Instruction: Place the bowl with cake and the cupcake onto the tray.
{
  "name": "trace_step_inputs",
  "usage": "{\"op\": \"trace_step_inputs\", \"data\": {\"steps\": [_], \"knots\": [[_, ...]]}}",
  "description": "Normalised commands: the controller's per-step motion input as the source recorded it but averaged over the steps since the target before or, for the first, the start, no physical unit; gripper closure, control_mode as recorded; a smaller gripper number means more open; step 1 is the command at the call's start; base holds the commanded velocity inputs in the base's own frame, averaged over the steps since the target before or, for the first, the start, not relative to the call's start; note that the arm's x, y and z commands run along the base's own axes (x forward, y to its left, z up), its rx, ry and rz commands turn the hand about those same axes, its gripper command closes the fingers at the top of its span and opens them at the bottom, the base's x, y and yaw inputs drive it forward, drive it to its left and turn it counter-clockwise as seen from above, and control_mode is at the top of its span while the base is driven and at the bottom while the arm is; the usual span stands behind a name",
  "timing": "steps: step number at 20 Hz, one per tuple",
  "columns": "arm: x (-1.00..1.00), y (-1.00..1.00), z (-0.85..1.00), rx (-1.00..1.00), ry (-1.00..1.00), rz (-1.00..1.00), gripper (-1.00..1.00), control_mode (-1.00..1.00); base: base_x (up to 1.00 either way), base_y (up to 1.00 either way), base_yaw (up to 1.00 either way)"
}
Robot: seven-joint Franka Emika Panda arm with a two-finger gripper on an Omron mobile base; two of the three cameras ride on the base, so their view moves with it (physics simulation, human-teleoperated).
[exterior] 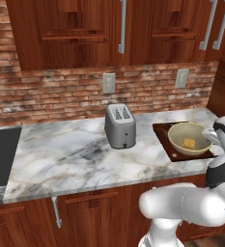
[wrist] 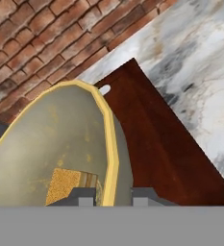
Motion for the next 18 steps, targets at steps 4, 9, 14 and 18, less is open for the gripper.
{"op": "trace_step_inputs", "data": {"steps": [4, 9, 14, 18], "knots": [[0.18, -0.11, -0.23, -0.09, 0.0, 0.0, 1.0, -1.0, 0.0, 0.0, 0.0], [0.17, -0.13, -0.21, -0.08, 0.0, 0.0, 1.0, -1.0, 0.0, 0.0, 0.0], [0.15, -0.16, -0.16, -0.08, 0.0, 0.0, 1.0, -1.0, 0.0, 0.0, 0.0], [0.17, -0.18, -0.13, -0.06, 0.0, 0.0, 1.0, -1.0, 0.0, 0.0, 0.0]]}}
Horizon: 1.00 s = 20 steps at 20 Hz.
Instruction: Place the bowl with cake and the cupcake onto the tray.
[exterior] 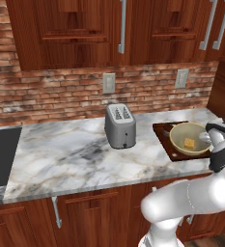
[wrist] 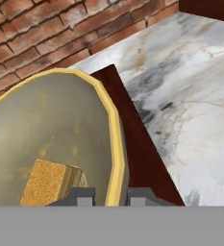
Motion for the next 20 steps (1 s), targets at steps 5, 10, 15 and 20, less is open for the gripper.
{"op": "trace_step_inputs", "data": {"steps": [5, 10, 15, 20], "knots": [[0.02, -0.09, -0.09, -0.01, 0.0, 0.0, 1.0, -1.0, 0.0, 0.0, 0.0], [0.0, -0.03, 0.0, 0.0, 0.0, 0.0, -1.0, -1.0, 0.0, 0.0, 0.0], [0.0, -0.07, 0.05, -0.01, 0.0, 0.0, -1.0, -1.0, 0.0, 0.0, 0.0], [0.0, -0.01, 0.31, -0.05, 0.0, 0.0, -1.0, -1.0, 0.0, 0.0, 0.0]]}}
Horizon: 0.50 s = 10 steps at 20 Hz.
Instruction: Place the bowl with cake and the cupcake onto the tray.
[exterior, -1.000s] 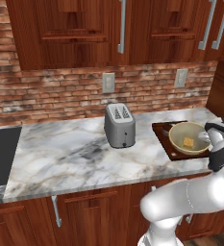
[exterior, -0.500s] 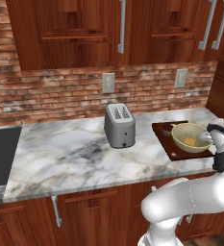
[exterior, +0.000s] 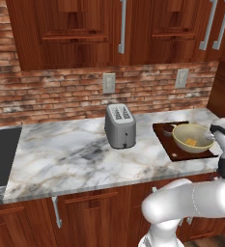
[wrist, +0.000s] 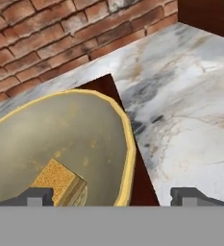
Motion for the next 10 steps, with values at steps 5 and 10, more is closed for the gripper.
{"op": "trace_step_inputs", "data": {"steps": [5, 10], "knots": [[-0.05, 0.0, 0.5, -0.08, -0.01, 0.0, -1.0, -1.0, 0.0, 0.0, 0.0], [-0.41, 0.09, 0.45, -0.13, -0.05, 0.0, -1.0, -1.0, 0.0, 0.0, 0.0]]}}
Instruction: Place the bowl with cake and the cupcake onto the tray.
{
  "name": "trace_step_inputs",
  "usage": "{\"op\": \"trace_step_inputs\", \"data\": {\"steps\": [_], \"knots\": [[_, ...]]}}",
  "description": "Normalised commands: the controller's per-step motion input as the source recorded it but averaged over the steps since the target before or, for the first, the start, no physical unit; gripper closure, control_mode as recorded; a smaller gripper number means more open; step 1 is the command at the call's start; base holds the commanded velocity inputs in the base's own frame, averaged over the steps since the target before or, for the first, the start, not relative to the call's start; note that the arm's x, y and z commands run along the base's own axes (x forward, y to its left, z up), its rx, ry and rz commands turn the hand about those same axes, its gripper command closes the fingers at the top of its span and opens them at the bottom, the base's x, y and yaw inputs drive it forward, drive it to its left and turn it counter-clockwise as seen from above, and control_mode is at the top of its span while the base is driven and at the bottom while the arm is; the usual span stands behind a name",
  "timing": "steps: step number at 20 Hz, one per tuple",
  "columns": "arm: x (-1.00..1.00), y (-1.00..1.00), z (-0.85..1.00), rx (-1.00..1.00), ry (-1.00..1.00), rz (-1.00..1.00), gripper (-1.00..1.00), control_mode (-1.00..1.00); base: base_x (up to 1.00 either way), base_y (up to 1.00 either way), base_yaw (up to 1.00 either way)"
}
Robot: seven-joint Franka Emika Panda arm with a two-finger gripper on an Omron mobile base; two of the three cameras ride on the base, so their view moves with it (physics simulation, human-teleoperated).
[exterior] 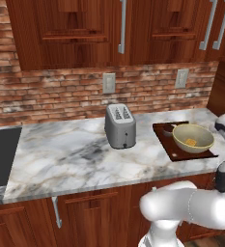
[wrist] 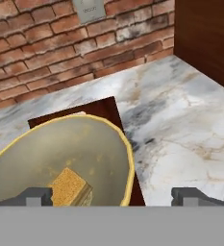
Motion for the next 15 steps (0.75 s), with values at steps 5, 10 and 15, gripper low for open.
{"op": "trace_step_inputs", "data": {"steps": [5, 10, 15], "knots": [[-0.53, 0.3, 0.38, -0.14, -0.06, 0.0, -1.0, -1.0, 0.0, 0.0, 0.0], [-0.41, 0.7, 0.21, -0.17, -0.05, 0.0, -1.0, -1.0, 0.0, 0.0, 0.0], [-0.39, 0.9, 0.2, -0.23, -0.05, 0.0, -1.0, -1.0, 0.0, 0.0, 0.0]]}}
